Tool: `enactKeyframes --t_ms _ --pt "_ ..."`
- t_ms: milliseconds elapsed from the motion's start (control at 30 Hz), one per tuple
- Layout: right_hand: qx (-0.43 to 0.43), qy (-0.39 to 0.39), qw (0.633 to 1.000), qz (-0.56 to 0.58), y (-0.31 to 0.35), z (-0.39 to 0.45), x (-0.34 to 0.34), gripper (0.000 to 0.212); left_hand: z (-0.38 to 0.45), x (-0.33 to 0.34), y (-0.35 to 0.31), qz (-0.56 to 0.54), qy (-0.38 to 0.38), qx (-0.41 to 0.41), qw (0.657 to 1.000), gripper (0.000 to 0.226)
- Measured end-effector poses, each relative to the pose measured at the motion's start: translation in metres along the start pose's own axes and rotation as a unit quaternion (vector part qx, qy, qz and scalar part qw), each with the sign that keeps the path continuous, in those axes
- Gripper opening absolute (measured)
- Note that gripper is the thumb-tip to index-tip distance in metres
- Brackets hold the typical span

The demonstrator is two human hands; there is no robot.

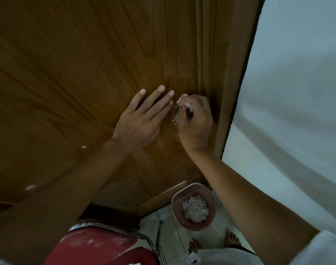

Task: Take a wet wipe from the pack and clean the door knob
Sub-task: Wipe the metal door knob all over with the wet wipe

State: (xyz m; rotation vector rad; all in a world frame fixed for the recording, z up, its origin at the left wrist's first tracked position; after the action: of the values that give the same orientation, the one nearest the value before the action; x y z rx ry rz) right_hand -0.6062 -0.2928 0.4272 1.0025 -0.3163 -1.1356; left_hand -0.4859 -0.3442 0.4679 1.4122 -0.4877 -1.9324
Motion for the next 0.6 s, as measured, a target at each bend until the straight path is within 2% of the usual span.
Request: enactKeyframes --t_ms 100,167,267,300,467,533,600 --pt "-0.089 0.083 0.988 -0.091 0.006 -0.016 0.018 0.011 0.001 0.001 0.0 0.002 0.002 -0.001 1.0 0.055" --pt "-0.105 0.085 0.986 -0.097 0.005 -0.015 0.018 0.012 0.0 0.002 0.0 0.003 0.004 -0.001 1.0 0.055" --pt "-0.029 0.018 0.998 -0.055 -0.002 -0.006 0.002 0.014 0.0 0.002 0.0 -0.001 0.001 -0.003 1.0 0.054" --pt "-0.033 0.018 0.997 -0.065 -0.001 -0.007 0.003 0.013 0.0 0.001 0.0 -0.002 0.001 -0.004 1.0 0.054" --pt "-0.149 0.109 0.969 -0.166 0.009 -0.019 0.023 0.011 0.001 0.001 -0.001 0.004 -0.001 -0.004 1.0 0.052" --pt "-0.12 0.087 0.981 -0.128 0.006 -0.016 0.017 0.01 0.0 0.001 -0.001 0.002 -0.001 -0.005 1.0 0.052" --pt "-0.02 0.022 0.999 -0.045 -0.009 -0.011 0.001 0.012 0.0 0.001 0.0 0.001 -0.003 -0.005 1.0 0.052"
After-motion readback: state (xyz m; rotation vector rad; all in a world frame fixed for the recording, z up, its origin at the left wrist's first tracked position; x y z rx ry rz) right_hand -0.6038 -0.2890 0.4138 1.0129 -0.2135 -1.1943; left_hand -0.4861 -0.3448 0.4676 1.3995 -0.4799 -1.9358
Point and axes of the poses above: each hand's wrist, its own z-axis towards the middle knuckle, its own x-axis out of the palm, y = z × x, the point moved 10 cm from there along z, towards the middle knuckle, and after that the axes turned 8 degrees about y, right-handed, at the moved point
